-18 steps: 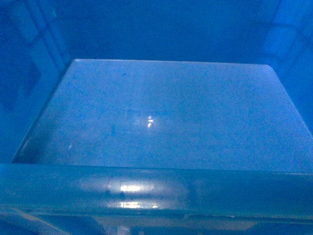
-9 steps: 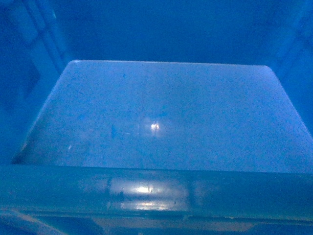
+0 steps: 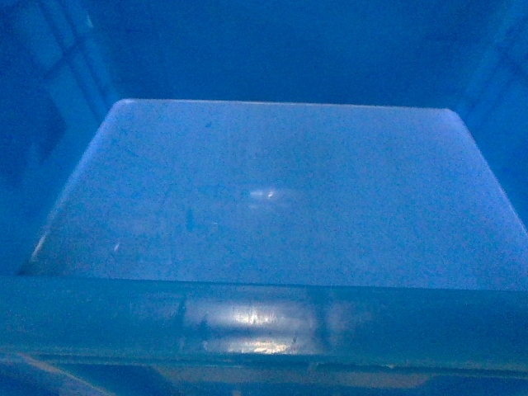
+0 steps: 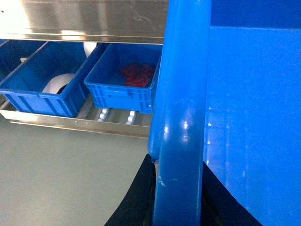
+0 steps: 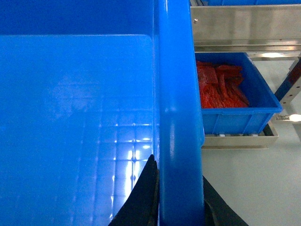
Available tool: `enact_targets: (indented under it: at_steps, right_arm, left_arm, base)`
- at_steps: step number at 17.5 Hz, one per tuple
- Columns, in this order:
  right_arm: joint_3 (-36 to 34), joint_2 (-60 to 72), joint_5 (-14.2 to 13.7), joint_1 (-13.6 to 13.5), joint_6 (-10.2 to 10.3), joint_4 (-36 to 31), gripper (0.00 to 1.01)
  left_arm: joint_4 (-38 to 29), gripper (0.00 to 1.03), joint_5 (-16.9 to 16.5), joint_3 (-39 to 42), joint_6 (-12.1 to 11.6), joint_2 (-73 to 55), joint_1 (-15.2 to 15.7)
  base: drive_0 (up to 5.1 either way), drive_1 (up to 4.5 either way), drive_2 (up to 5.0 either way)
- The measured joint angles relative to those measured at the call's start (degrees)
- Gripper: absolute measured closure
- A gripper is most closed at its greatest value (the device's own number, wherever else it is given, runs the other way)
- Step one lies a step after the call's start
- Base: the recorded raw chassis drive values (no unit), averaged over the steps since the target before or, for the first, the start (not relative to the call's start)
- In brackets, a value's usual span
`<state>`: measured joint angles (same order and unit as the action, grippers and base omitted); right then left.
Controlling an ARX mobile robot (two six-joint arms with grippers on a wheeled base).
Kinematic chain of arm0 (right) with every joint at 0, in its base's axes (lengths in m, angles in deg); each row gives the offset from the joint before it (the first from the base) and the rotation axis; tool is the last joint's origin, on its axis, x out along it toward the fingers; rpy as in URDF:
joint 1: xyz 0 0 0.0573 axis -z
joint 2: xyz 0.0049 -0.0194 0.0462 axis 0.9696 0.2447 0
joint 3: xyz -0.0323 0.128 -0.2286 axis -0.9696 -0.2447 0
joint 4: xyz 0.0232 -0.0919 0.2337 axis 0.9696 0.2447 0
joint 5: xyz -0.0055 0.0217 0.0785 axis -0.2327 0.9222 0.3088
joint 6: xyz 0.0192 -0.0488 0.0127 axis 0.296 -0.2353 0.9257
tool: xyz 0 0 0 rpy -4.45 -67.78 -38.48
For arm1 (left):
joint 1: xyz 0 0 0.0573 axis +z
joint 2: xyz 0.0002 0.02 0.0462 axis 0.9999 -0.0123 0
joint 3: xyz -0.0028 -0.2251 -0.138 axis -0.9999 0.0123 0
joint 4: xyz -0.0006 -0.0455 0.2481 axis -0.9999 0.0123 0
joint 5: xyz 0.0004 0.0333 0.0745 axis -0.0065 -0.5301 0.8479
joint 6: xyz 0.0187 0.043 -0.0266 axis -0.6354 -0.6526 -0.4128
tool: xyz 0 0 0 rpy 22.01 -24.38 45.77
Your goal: Place box next to blue box on left shelf
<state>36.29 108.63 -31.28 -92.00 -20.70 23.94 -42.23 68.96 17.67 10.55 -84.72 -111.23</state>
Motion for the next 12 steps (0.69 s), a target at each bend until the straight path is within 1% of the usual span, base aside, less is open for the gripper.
enact_targets:
  at_steps: [12]
  right_arm:
    - [0.0,0.0,0.0,0.0,0.0,-0.2,0.92]
  left_arm:
    - [-0.3,0.89,0.0,0.0,0.0,0.0,0.0]
  base:
    - [0.0,0.0,0.0]
